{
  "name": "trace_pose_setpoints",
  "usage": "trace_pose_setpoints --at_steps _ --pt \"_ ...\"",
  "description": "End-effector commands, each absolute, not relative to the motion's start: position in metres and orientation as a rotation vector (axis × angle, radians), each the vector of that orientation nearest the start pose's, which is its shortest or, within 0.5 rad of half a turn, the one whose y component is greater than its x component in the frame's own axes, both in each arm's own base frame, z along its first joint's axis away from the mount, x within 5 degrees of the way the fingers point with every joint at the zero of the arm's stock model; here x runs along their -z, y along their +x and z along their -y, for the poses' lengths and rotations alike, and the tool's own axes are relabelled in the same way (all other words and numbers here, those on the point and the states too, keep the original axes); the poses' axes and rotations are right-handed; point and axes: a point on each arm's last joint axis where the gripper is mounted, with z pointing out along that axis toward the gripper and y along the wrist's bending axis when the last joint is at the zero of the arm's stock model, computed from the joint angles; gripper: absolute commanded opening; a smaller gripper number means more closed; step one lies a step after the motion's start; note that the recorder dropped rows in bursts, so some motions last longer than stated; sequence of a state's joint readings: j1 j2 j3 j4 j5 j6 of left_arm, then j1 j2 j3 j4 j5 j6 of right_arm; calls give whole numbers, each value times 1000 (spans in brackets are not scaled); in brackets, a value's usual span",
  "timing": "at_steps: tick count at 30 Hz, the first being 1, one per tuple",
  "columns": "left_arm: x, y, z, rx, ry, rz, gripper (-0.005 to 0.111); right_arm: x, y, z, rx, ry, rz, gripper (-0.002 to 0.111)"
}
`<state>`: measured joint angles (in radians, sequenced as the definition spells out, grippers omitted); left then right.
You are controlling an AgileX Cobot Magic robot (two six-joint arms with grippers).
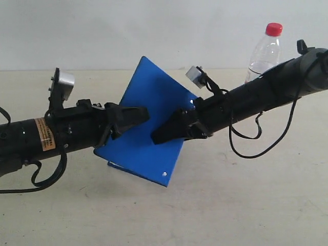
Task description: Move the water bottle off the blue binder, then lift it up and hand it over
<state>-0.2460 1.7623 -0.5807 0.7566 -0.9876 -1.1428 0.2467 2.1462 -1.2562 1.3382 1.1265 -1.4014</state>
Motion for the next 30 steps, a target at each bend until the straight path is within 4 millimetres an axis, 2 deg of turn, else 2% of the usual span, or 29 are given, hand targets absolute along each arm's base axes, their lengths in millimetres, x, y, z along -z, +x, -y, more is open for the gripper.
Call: trace_pose_setpoints --at_steps 1,2,4,6,8,10,11,15,21,25,27,29,30 --pt "-149 275 119 1021 56 -2116 7 -150 360 -180 -1567 -853 -2074 91" --pt "-139 275 112 881 71 -2216 14 -151 361 -180 -1570 -835 -2052 91" --pt "-134 274 109 796 95 -2271 28 -152 362 -181 -1568 -836 -2046 91" --pt "-132 273 107 768 93 -2291 49 -152 362 -181 -1564 -841 -2041 91" --pt "-132 274 106 761 86 -2296 67 -152 362 -181 -1564 -841 -2041 87" --pt "-132 274 106 762 83 -2295 78 -152 362 -181 -1565 -840 -2042 78" --pt "-132 274 106 762 83 -2295 79 -152 362 -181 -1565 -840 -2042 73" --pt "-132 274 106 759 67 -2297 79 -152 361 -181 -1574 -830 -2052 49" --pt "-136 285 96 658 -76 -2200 79 -152 361 -181 -1574 -831 -2054 0" --pt "-143 293 77 434 -143 -2113 78 -151 360 -181 -1567 -852 -2060 0" --pt "-151 293 71 343 -135 -2082 72 -150 359 -181 -1564 -865 -2070 0" --pt "-161 290 64 244 -99 -2046 54 -148 358 -180 -1559 -884 -2084 0" --pt "-169 286 61 212 -75 -2020 40 -148 357 -180 -1556 -896 -2093 0"
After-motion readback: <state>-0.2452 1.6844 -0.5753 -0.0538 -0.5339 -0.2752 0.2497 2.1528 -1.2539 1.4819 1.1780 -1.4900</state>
